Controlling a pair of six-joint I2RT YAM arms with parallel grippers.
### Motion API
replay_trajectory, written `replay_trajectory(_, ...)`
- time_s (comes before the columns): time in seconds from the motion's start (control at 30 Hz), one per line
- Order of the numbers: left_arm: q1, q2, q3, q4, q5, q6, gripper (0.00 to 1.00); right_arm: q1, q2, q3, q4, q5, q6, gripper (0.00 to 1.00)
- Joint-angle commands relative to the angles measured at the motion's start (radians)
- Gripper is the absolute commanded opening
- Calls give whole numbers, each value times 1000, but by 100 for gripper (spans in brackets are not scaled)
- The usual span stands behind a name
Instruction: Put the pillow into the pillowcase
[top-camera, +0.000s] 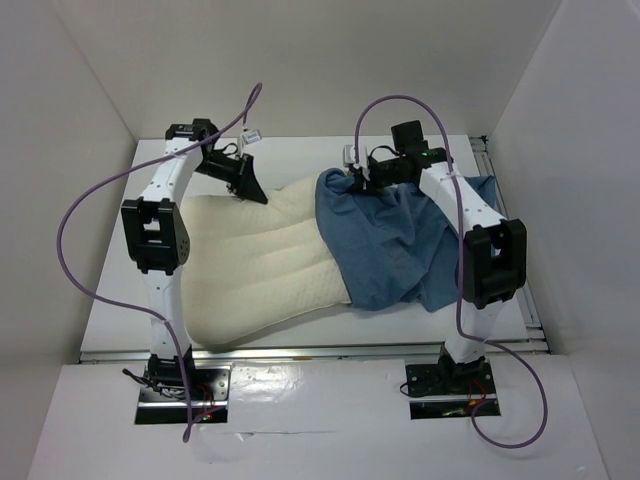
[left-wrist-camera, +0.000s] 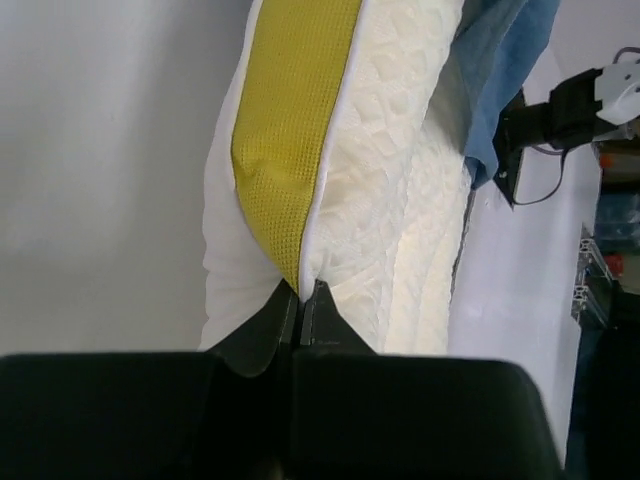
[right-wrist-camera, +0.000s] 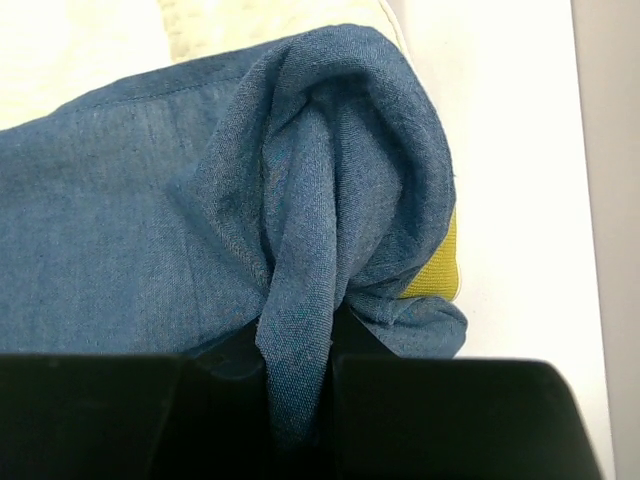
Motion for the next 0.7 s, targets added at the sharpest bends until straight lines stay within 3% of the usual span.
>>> replay_trajectory(0.0,-69,-123,33,-89,-12,61,0,29,-78,1,144,-27,11,0)
replay_trajectory(0.17,-126,-190,69,-26,-127,41,0,38,-136,-56,234,4,55,0)
replay_trajectory(0.37,-186,-399,-51,285,-380,-18,0,48,-209,-133,313,57,124,1)
replay_trajectory(0.43,-224,-472,-65,339,-420,24,0,58,-238,-147,343,94,173,13)
replay_trajectory(0.47,-238,-495,-86,351,-457,40,0,58,-238,-156,343,108,196,31)
replay_trajectory(0.53,-275,-573,-126,402,-484,76,0,67,-238,-138,354,160,288,47)
replay_trajectory(0.6,-299,-629,-212,439,-527,108,0,58,-209,-66,340,195,359,57)
replay_trajectory(0.67,-342,-705,-302,483,-570,133,0,20,-149,14,281,205,489,61)
